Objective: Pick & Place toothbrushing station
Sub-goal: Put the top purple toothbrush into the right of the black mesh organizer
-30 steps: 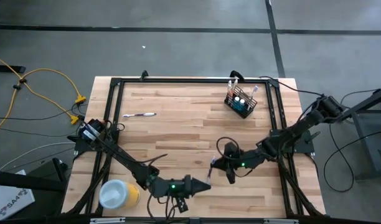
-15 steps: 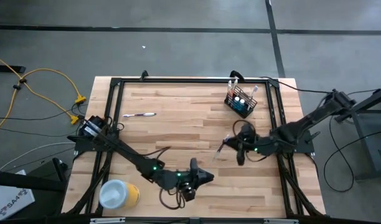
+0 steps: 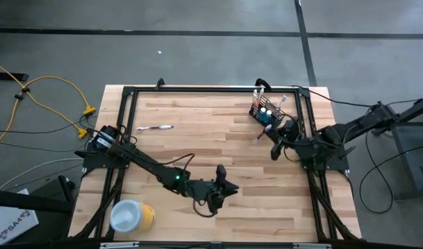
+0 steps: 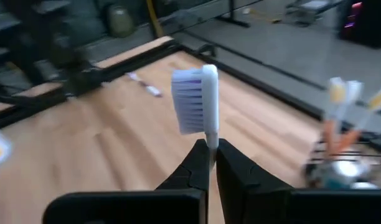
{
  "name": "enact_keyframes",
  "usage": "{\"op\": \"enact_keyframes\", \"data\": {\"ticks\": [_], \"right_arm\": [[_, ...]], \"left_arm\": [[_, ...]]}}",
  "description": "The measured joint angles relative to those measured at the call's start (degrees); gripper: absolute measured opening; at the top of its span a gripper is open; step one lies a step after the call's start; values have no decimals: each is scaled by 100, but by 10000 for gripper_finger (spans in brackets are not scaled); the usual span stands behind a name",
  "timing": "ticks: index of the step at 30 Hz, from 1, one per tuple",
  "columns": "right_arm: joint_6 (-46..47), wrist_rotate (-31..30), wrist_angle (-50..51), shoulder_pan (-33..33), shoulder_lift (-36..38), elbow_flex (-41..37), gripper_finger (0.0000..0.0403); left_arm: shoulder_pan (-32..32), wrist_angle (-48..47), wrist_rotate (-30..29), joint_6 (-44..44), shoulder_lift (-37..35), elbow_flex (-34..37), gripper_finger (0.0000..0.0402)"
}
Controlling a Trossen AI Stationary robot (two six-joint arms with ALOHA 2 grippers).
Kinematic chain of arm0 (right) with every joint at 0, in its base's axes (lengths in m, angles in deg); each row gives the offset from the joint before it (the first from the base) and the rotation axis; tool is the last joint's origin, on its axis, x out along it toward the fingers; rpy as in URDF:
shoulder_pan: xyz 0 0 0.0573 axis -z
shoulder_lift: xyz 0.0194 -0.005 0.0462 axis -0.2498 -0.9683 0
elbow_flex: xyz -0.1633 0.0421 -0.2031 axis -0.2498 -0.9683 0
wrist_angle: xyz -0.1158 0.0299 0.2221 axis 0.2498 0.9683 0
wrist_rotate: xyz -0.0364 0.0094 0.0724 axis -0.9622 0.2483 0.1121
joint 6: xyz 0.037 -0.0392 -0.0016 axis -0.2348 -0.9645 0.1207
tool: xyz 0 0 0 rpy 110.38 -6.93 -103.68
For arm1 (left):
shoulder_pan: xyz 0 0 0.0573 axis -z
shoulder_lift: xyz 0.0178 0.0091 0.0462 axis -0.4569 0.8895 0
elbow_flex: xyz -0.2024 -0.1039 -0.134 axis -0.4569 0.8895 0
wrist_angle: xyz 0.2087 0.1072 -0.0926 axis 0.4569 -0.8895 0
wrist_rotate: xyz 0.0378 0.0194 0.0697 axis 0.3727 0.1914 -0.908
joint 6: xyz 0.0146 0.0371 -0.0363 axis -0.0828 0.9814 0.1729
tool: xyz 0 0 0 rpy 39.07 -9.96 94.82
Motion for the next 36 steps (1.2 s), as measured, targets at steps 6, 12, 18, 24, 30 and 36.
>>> {"op": "enact_keyframes", "data": {"ticks": [6, 12, 18, 24, 30, 36], "right_arm": [[-276, -282, 308, 533, 198, 0, 4], [-526, -592, 399, 1069, 329, 0, 4], [-131, -692, 941, 1488, 483, 0, 4], [52, -712, 1289, 1652, 670, 0, 4], [-119, -865, 1302, 1799, 978, 0, 4], [33, -861, 1832, 1976, 1406, 0, 4]], "left_arm": [[-210, -333, 1, -295, 0, 0, 74], [-408, -573, 3, -392, 1, 0, 74], [-712, -952, 423, -692, 0, 0, 74], [-1077, -1161, 976, -1054, 1, 0, 74], [-1342, -1183, 1259, -1214, 1, 0, 74], [-1481, -1312, 1332, -1315, 1, 0, 74]]}}
